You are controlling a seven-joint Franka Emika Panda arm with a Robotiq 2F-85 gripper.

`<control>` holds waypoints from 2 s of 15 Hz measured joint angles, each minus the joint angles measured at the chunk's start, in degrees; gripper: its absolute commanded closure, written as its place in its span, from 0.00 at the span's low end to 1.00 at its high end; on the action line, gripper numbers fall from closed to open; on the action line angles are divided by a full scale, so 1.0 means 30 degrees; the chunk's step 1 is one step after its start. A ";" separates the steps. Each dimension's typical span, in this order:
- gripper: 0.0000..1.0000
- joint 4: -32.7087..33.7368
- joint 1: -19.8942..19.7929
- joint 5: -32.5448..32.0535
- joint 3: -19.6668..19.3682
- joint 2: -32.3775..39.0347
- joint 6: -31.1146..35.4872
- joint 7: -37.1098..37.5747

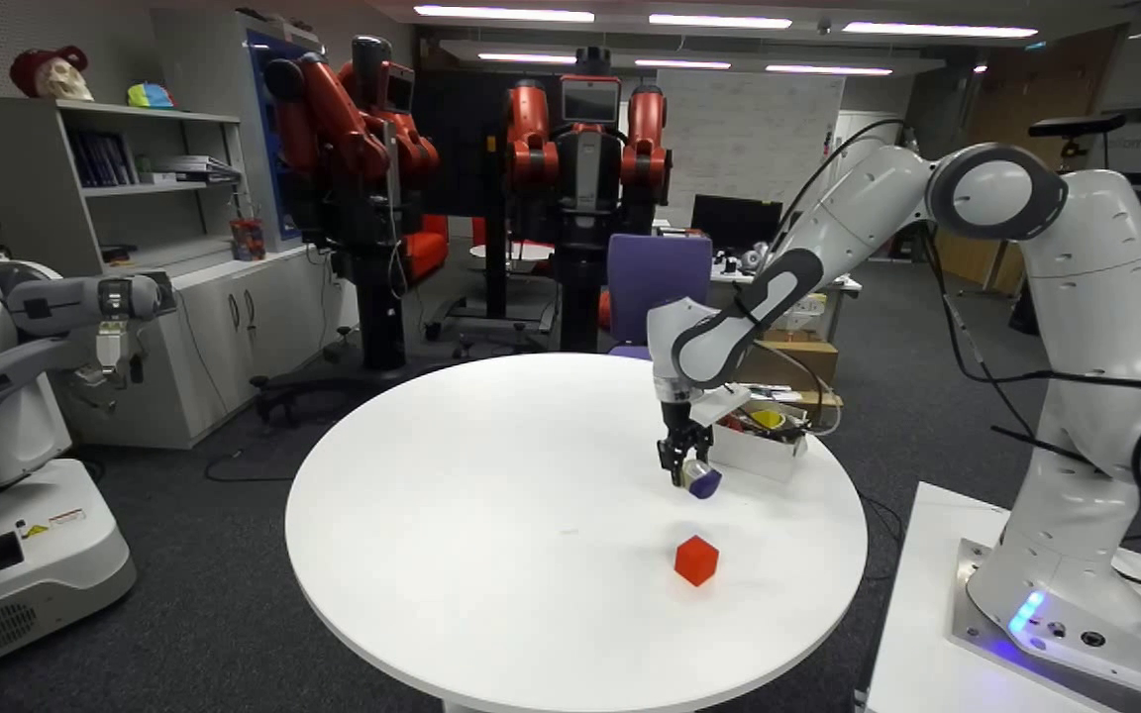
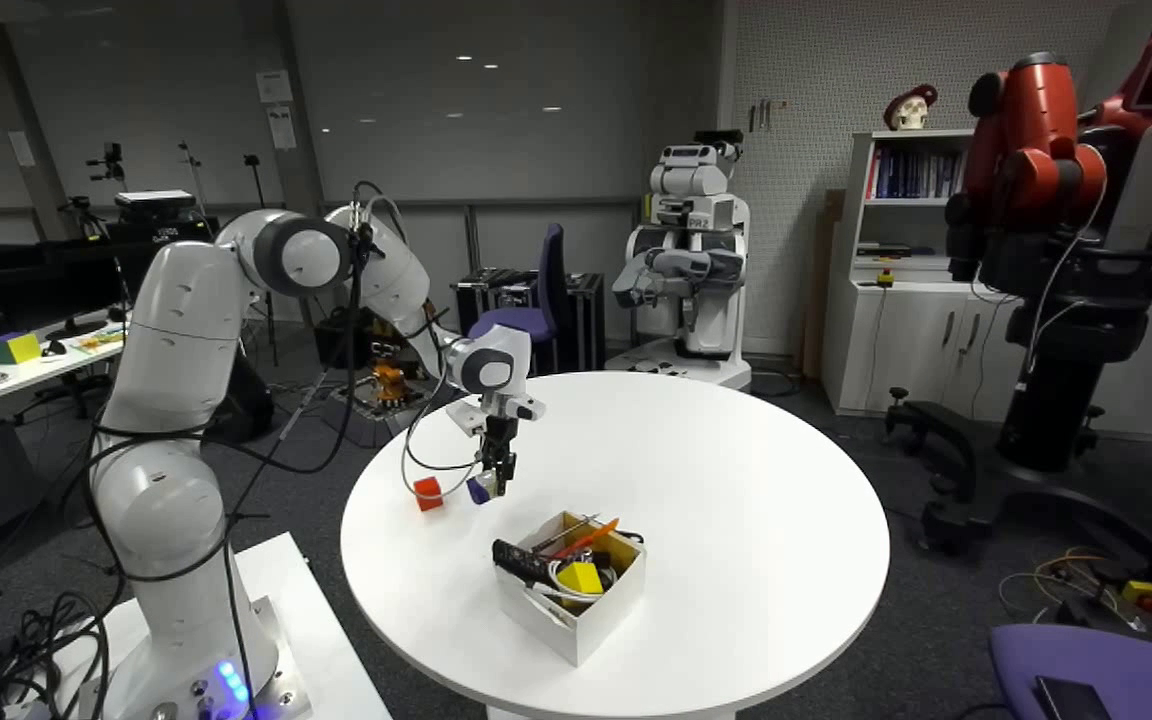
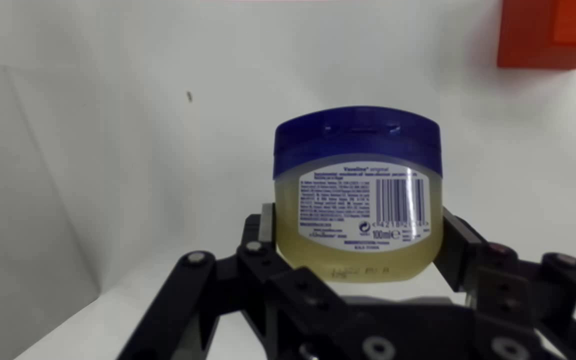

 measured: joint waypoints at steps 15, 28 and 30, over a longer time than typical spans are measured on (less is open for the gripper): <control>0.48 0.0041 -0.3824 -0.0078 -0.3119 -0.2818 -0.0129 -0.0155; 0.48 0.0487 -0.4475 -0.0697 -0.4809 -0.1603 -0.0129 0.0112; 0.48 0.0802 -0.4741 -0.0840 -0.5262 -0.1419 -0.0129 0.0298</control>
